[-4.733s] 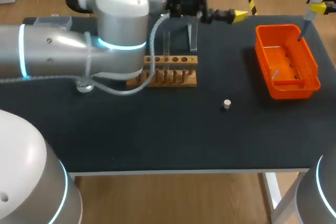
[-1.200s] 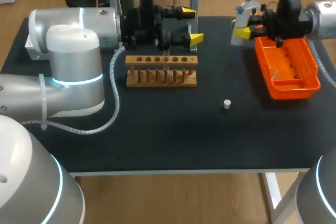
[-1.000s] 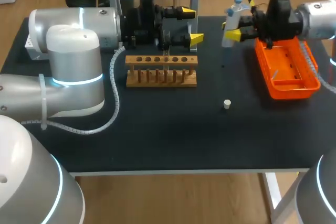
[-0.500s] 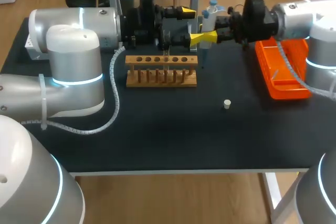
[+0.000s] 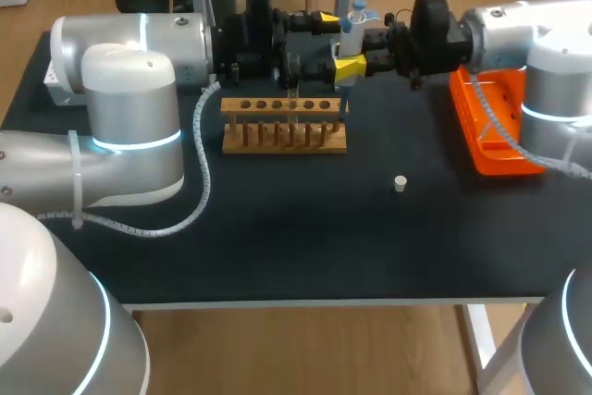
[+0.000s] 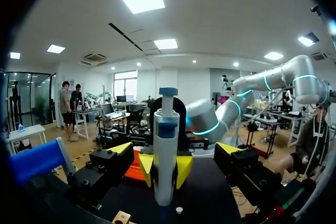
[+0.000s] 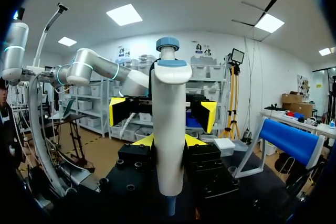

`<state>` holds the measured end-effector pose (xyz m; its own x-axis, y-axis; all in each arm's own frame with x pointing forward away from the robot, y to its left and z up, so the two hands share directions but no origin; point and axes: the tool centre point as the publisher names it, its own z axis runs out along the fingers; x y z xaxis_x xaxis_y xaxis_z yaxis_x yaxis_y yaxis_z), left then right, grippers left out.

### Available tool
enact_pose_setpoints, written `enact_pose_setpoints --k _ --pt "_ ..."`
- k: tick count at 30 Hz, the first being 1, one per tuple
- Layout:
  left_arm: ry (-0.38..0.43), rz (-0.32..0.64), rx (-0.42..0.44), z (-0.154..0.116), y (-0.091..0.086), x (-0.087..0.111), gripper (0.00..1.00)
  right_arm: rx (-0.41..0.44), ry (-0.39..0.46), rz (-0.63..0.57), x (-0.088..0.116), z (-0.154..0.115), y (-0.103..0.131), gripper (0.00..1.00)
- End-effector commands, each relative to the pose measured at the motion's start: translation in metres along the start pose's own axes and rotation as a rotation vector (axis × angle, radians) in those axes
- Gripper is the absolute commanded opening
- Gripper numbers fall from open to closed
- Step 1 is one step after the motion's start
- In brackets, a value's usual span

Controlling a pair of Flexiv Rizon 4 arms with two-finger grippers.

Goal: Invert the test tube, pick up the pipette, mount the tip to pipette, aspirate from beaker and dispense into the tube, eject the tip, return the pipette, and cap with the stopper.

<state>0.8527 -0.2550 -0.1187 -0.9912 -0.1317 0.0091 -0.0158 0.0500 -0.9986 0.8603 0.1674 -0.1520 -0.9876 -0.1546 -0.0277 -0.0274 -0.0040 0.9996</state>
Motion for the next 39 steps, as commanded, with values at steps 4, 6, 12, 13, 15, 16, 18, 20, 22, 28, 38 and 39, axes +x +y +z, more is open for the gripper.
enact_pose_setpoints --k 4,6,12,13,15,16,18,20,22,28,38,39 --pt "-0.001 -0.001 0.000 0.000 0.000 0.000 1.00 0.003 -0.002 0.005 -0.002 0.007 -0.001 0.00" --pt "-0.001 -0.001 0.000 0.000 0.000 0.000 1.00 0.005 -0.006 0.005 -0.002 0.008 -0.001 0.00" --pt "-0.001 -0.001 0.000 0.000 0.000 0.000 0.84 0.002 -0.013 0.005 -0.002 0.012 0.000 0.00" --pt "-0.001 -0.001 0.000 0.000 0.000 0.000 0.84 0.001 -0.013 0.006 -0.002 0.013 0.000 0.00" --pt "-0.001 -0.001 0.000 0.000 0.000 0.000 0.83 0.001 -0.013 0.005 -0.003 0.014 0.000 0.00" --pt "-0.001 -0.001 0.000 0.000 0.000 0.000 0.80 0.000 -0.013 0.005 -0.002 0.015 0.000 0.00" --pt "-0.001 -0.001 0.000 0.000 0.000 0.000 0.70 0.000 -0.013 0.004 -0.002 0.015 0.000 0.00" --pt "-0.001 -0.001 0.000 0.000 0.000 0.000 0.61 0.000 -0.014 0.004 -0.002 0.016 0.000 0.00" --pt "-0.001 -0.001 0.000 0.000 0.000 0.000 0.48 0.000 -0.015 0.004 -0.002 0.016 0.000 0.00" --pt "-0.001 -0.001 0.000 0.000 0.000 0.000 0.42 0.000 -0.017 0.006 -0.002 0.016 -0.001 0.00" --pt "-0.001 -0.001 0.000 0.000 0.000 0.000 0.00 0.002 -0.013 0.010 -0.001 0.017 -0.002 0.00" --pt "-0.001 -0.001 0.000 0.000 0.000 0.000 0.00 0.002 -0.012 0.010 -0.001 0.017 -0.002 0.00"
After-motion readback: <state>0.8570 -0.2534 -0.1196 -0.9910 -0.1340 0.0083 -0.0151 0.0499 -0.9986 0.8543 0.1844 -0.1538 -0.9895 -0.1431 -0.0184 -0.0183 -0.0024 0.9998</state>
